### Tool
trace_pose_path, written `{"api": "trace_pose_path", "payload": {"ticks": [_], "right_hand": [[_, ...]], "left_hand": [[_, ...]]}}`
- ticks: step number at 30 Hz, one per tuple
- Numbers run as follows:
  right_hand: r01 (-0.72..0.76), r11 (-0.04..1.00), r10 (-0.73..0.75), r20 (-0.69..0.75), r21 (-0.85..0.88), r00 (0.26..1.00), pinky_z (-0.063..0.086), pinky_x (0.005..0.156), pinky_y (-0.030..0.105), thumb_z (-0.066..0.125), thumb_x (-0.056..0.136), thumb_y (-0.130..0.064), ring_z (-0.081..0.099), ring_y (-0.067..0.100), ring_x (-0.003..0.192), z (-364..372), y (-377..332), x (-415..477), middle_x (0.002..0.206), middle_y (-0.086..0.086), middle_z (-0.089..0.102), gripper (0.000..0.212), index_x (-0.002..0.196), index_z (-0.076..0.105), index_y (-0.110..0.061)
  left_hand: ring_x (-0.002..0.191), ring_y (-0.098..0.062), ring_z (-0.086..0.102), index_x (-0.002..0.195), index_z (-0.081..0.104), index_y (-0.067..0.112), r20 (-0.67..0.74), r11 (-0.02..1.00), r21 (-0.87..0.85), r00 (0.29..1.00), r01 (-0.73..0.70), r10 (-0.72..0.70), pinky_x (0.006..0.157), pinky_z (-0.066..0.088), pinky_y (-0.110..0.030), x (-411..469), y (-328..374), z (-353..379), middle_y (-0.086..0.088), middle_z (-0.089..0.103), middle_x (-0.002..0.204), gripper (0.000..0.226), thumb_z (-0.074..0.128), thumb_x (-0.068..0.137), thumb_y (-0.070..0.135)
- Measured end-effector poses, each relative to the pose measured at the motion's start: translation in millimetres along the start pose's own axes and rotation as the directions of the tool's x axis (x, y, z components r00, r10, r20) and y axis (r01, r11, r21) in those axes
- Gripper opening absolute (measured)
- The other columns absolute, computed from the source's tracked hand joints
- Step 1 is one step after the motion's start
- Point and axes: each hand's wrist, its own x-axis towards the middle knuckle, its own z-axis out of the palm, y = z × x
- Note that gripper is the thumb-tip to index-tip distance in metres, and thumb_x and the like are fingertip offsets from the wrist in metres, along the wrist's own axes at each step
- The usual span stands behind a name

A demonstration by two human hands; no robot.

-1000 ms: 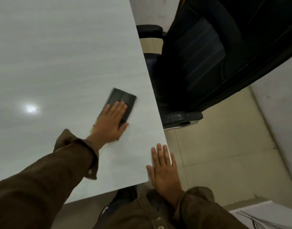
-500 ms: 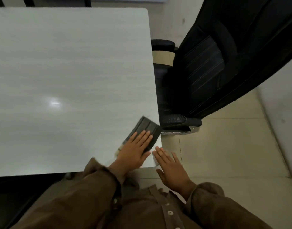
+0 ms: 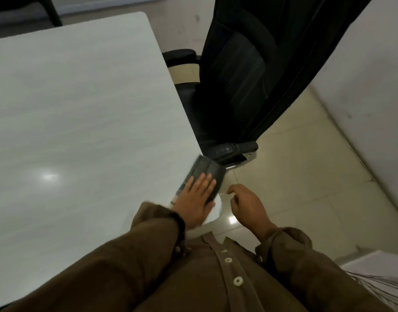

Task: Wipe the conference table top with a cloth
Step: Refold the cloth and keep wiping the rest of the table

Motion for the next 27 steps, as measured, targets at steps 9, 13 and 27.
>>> {"api": "trace_pose_path", "payload": {"ticks": [9, 13, 27], "right_hand": [[-0.088, 0.957, 0.119, 0.100, -0.275, 0.988, -0.015, 0.120, 0.051, 0.005, 0.097, -0.064, -0.017, 0.019, 0.151, 92.5, -91.6, -4.1, 0.166, -0.003, -0.006, 0.073, 0.158, 0.008, -0.025], [-0.263, 0.914, 0.283, 0.020, -0.307, 0.959, -0.010, 0.122, 0.054, 0.001, 0.096, -0.067, -0.013, 0.027, 0.153, 120.1, -120.7, -2.0, 0.167, 0.002, -0.006, 0.079, 0.159, 0.005, -0.019], [-0.311, 0.903, 0.343, 0.061, -0.295, 0.937, 0.003, 0.124, 0.047, 0.033, 0.106, -0.039, -0.004, 0.027, 0.154, 108.5, -149.8, -15.1, 0.167, 0.007, -0.002, 0.065, 0.159, 0.006, -0.013]], "left_hand": [[0.150, -0.027, 0.018, 0.155, 0.025, 0.014, -0.184, 0.988, -0.060, 0.971, 0.144, -0.152, 0.121, 0.014, -0.051, -38.1, -162.6, 2.0, -0.007, 0.019, 0.162, 0.065, 0.026, 0.101, 0.050], [0.152, -0.026, 0.009, 0.156, 0.020, 0.014, -0.094, 0.988, 0.052, 0.984, -0.146, 0.150, 0.122, 0.011, -0.050, -46.5, -183.0, 12.3, -0.008, 0.016, 0.164, 0.065, 0.026, 0.101, 0.049], [0.152, -0.028, -0.001, 0.157, 0.006, 0.013, -0.052, 0.878, -0.222, 0.894, 0.425, -0.446, 0.121, 0.000, -0.053, 52.1, -255.2, -49.3, -0.010, 0.000, 0.165, 0.065, 0.017, 0.104, 0.048]]}}
